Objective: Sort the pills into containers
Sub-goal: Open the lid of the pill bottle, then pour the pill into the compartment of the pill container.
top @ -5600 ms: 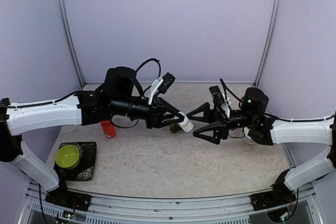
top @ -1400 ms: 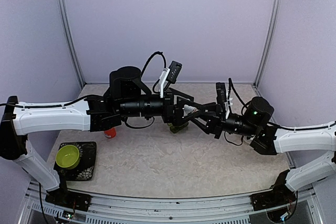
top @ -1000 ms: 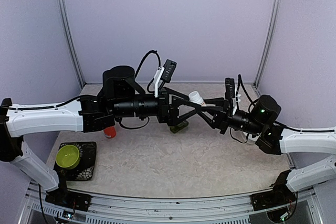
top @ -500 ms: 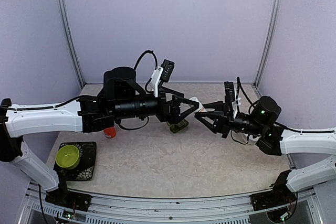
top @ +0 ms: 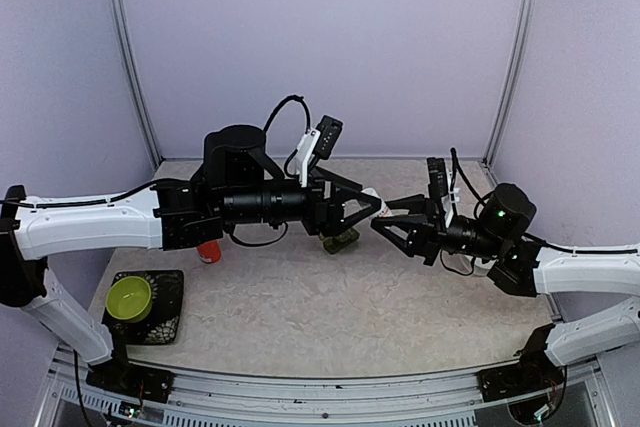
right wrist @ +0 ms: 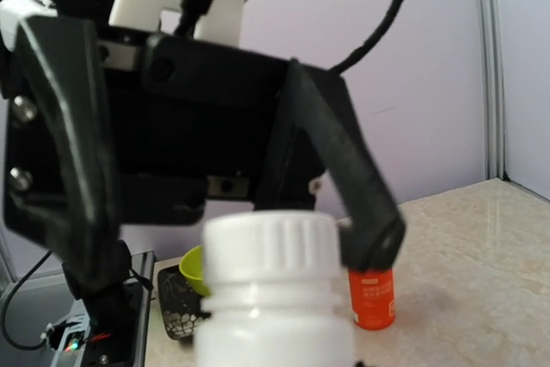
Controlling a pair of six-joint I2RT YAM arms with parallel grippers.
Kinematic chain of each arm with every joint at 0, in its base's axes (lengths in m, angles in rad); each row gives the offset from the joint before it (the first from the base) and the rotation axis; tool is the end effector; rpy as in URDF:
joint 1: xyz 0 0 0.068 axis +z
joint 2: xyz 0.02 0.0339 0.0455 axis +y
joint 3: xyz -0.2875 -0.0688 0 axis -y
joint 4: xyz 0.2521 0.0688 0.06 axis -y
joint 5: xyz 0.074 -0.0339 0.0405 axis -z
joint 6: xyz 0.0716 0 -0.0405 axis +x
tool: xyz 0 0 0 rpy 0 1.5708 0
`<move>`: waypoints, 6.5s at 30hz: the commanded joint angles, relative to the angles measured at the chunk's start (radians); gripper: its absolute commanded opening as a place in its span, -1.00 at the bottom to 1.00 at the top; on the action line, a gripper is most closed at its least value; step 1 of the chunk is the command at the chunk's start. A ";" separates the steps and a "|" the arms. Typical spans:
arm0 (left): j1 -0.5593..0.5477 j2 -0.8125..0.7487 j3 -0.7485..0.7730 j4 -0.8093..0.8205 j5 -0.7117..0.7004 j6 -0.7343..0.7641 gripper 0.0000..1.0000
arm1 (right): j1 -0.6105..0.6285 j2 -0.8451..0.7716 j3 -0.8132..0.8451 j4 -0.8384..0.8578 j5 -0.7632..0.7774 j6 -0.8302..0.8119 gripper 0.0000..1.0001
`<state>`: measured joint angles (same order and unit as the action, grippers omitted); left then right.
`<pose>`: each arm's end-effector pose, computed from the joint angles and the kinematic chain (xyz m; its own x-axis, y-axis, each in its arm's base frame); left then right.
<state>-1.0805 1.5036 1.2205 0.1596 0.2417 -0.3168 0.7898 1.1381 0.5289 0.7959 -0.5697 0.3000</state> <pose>0.1742 -0.3627 0.3699 -0.3568 0.0261 -0.9338 0.9021 0.2692 -0.3372 0.1644 0.2207 0.3044 -0.1622 0.1899 -0.9683 -0.9664 0.1678 0.1947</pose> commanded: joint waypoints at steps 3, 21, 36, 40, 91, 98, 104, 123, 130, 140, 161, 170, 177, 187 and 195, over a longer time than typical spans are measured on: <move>0.001 0.017 0.032 0.019 0.067 0.004 0.22 | -0.006 -0.015 -0.010 0.001 -0.013 -0.013 -0.67; 0.010 -0.013 -0.010 0.048 0.035 -0.005 0.06 | -0.007 -0.011 -0.013 0.003 -0.009 -0.013 -0.67; 0.010 -0.016 -0.018 0.046 0.007 -0.021 -0.30 | -0.007 -0.001 -0.013 0.001 -0.004 -0.021 -0.67; 0.010 -0.020 -0.021 0.053 -0.020 -0.045 -0.44 | -0.007 0.006 -0.014 -0.007 0.003 -0.033 -0.68; 0.079 -0.246 -0.293 0.057 -0.241 -0.158 -0.58 | -0.126 0.524 0.099 0.063 0.090 -0.214 -0.78; 0.080 -0.269 -0.324 0.057 -0.256 -0.159 -0.58 | -0.127 0.608 0.157 0.018 0.115 -0.235 -0.79; 0.080 -0.279 -0.341 0.059 -0.262 -0.162 -0.59 | -0.129 0.658 0.204 -0.038 0.137 -0.250 -0.78; 0.080 -0.276 -0.356 0.063 -0.262 -0.171 -0.58 | -0.129 0.741 0.356 -0.337 0.211 -0.270 -0.81; 0.079 -0.278 -0.358 0.064 -0.262 -0.173 -0.58 | -0.129 0.760 0.404 -0.406 0.217 -0.273 -0.82; 0.079 -0.283 -0.360 0.061 -0.267 -0.171 -0.58 | -0.123 0.791 0.467 -0.496 0.233 -0.280 -0.83; 0.079 -0.281 -0.350 0.058 -0.263 -0.169 -0.58 | -0.088 0.802 0.609 -0.765 0.307 -0.327 -0.85; 0.079 -0.286 -0.342 0.050 -0.263 -0.168 -0.58 | -0.073 0.825 0.667 -0.845 0.333 -0.347 -0.85; 0.077 -0.291 -0.343 0.048 -0.264 -0.169 -0.58 | -0.058 0.837 0.701 -0.905 0.367 -0.359 -0.85; 0.076 -0.292 -0.353 0.055 -0.268 -0.171 -0.59 | -0.046 0.837 0.727 -0.964 0.404 -0.366 -0.86; 0.074 -0.295 -0.361 0.059 -0.269 -0.172 -0.58 | -0.041 0.848 0.781 -1.038 0.425 -0.366 -0.86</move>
<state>-1.0050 1.2301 0.8734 0.2085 -0.0162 -0.4889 0.7380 1.9667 1.2655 -0.1890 -0.1673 -0.0612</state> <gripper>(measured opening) 0.290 0.320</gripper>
